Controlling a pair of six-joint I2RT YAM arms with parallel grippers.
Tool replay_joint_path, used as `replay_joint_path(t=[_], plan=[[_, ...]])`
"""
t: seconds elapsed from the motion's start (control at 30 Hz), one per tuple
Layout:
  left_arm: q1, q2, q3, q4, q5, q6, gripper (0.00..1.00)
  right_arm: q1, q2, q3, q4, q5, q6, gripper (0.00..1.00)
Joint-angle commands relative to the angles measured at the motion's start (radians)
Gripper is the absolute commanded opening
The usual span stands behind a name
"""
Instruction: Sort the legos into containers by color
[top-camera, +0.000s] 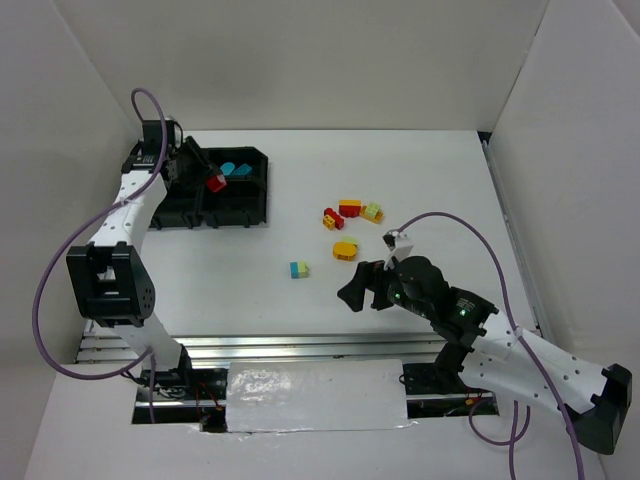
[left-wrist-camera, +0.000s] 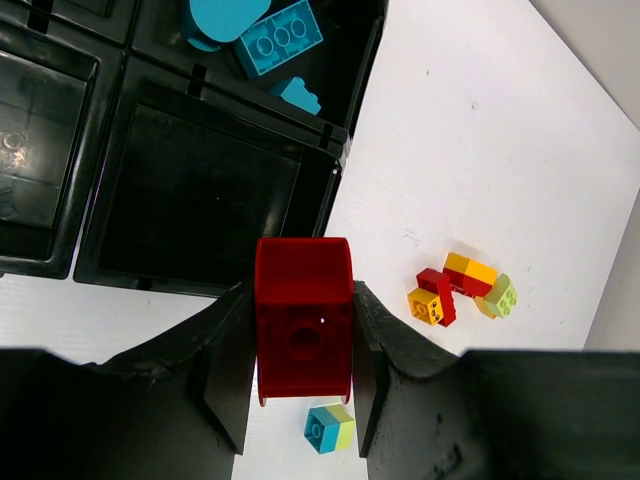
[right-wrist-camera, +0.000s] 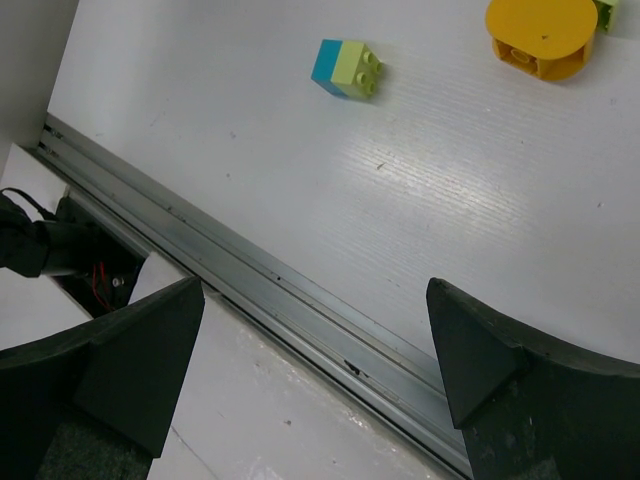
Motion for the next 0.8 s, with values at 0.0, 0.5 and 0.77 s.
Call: replay_joint_path(t=[0.0,0.5,0.77], plan=[[-0.006,-0.012,0.007,0.052,0.006,-0.006,0.0,-0.003,0.007,0.01,0.011,0.017,0.0,1.0],[-0.004,-0.022,-0.002,0.049,0.005,-0.012,0.0,-0.003,-0.019,-0.002,0.011,0.016,0.0,1.0],[-0.006,-0.024,-0.006,0.046,0.0,-0.009,0.0,-0.003,-0.026,-0.011,0.01,0.016,0.002,1.0]])
